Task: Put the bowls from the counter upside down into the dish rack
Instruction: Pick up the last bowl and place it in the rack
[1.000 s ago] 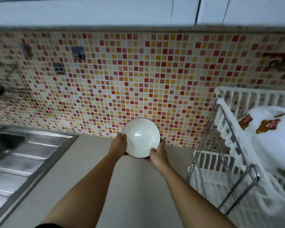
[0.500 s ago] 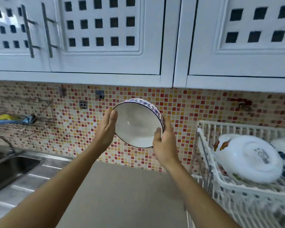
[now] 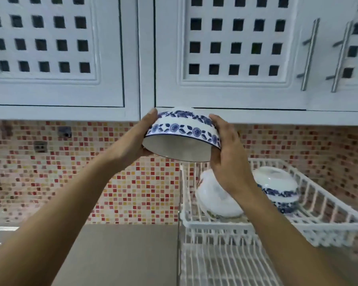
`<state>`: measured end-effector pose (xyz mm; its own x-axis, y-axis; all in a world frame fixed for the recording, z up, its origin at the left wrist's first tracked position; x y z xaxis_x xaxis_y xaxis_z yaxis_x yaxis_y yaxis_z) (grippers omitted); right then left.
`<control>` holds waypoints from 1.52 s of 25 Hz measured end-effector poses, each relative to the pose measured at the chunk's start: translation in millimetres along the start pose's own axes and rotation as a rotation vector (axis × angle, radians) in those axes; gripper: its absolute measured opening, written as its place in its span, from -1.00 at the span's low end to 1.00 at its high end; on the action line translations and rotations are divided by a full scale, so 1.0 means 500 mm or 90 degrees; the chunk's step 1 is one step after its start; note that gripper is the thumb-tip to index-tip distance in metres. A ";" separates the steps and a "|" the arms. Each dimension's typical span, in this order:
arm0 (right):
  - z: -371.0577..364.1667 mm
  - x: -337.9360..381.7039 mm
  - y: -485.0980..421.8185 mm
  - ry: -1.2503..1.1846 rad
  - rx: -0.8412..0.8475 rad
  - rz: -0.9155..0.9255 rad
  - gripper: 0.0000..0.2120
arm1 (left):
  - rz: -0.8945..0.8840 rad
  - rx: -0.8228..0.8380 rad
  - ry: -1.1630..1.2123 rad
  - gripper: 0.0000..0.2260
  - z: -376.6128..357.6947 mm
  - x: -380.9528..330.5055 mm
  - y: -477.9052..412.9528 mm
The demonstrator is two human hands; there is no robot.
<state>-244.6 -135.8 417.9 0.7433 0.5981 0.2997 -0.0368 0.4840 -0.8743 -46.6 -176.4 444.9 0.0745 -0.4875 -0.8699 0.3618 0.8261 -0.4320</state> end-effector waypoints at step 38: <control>0.285 -0.566 0.121 0.135 0.564 0.028 0.31 | -0.154 0.165 -0.671 0.08 -0.589 0.183 -0.144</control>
<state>-552.4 -184.8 334.4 0.8332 0.5397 0.1205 -0.5023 0.8297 -0.2433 -339.4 -197.4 326.4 0.6837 -0.7255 -0.0793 0.6472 0.6529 -0.3934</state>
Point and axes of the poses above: each hand's wrist, its own y-axis away from the middle knuckle, its own z-axis out of the back of the hand, x = y × z, the point moved 2 cm from there along -y, towards the middle knuckle
